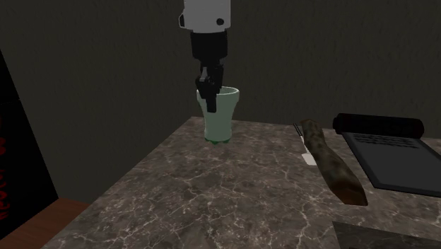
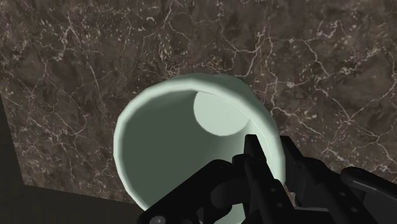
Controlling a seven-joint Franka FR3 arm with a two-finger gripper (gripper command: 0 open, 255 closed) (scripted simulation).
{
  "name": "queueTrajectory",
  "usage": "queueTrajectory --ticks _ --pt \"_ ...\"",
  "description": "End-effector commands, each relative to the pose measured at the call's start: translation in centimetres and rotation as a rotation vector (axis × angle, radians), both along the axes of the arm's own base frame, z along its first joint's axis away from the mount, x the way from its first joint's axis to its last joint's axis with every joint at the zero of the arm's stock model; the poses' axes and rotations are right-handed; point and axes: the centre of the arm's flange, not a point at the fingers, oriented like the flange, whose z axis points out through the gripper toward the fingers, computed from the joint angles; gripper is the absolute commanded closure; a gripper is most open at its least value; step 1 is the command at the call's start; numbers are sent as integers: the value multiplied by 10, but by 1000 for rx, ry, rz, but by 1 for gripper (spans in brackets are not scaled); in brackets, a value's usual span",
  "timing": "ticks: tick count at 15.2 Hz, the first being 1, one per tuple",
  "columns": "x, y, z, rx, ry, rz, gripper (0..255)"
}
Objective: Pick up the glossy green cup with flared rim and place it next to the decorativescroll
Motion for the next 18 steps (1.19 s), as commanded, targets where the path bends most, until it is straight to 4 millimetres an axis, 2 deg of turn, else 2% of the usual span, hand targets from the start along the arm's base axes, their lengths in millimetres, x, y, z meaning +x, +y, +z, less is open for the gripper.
queueTrajectory --ticks 1,12,13,18 --pt "-1 1 11 0 0 0 255" --pt "-1 1 69 0 0 0 255" --pt "-1 1 70 0 0 0 255" --pt "-66 -9 70 0 0 0 255"
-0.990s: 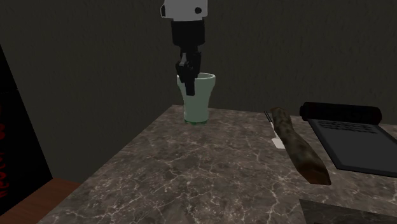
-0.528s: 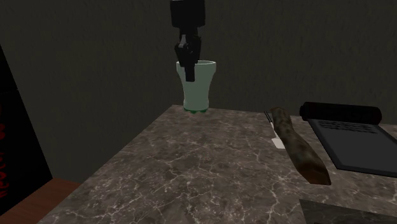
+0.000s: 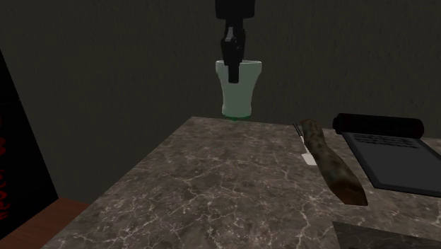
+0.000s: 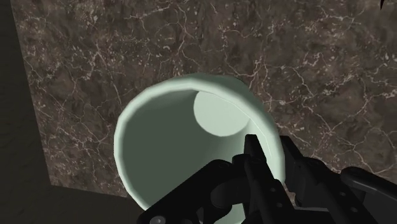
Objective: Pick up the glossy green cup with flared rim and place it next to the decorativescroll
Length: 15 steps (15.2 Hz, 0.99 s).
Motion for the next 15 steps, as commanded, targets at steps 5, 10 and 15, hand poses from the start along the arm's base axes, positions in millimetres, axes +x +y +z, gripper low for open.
queueTrajectory --ticks 5,10,15 --pt "-80 -15 -3 0 0 1 255" --pt "-145 -25 -2 0 0 1 255" --pt "-210 -35 -2 0 0 1 255"
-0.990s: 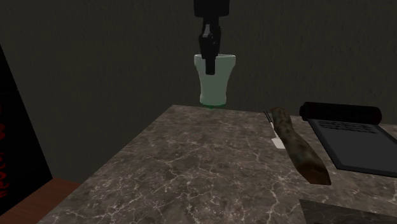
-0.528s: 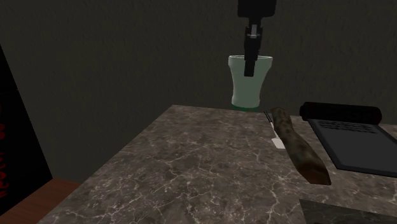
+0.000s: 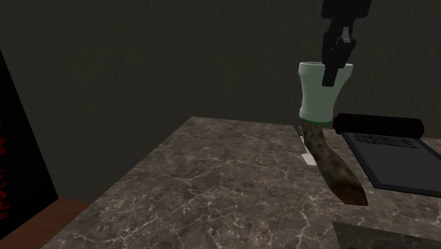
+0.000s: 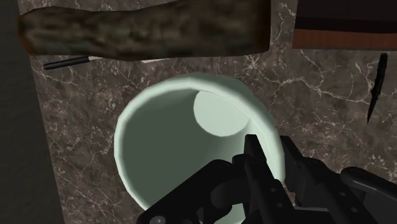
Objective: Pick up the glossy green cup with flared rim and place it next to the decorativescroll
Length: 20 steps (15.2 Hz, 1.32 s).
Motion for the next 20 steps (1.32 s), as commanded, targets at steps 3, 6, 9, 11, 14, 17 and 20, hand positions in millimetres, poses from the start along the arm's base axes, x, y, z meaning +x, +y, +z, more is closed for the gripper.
queueTrajectory --ticks 3,6,9,11,14,17,20 --pt "-54 -8 0 0 0 1 255" --pt "-93 -14 0 0 0 1 255" --pt "-132 -19 0 0 0 1 255" --pt "-158 -23 0 0 0 1 255" --pt "-197 -29 0 0 0 1 255" --pt "-236 -35 1 0 0 1 255" --pt "-275 -41 1 0 0 1 255"
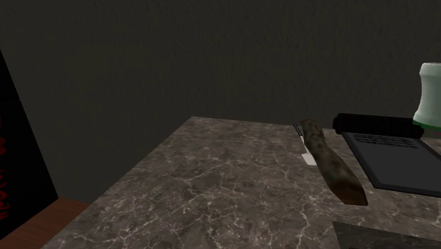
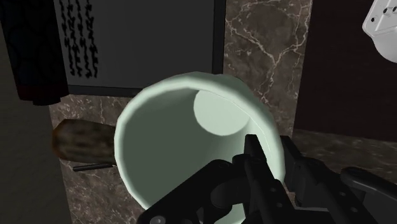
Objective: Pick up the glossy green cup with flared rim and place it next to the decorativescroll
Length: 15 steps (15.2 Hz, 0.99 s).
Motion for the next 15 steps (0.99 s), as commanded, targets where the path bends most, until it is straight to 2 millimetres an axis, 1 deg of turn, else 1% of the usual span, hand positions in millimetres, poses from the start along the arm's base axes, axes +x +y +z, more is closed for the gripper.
queueTrajectory --ticks 1,15 --pt "-28 -5 -2 0 1 1 255" --pt "-210 -33 -1 0 1 1 255"
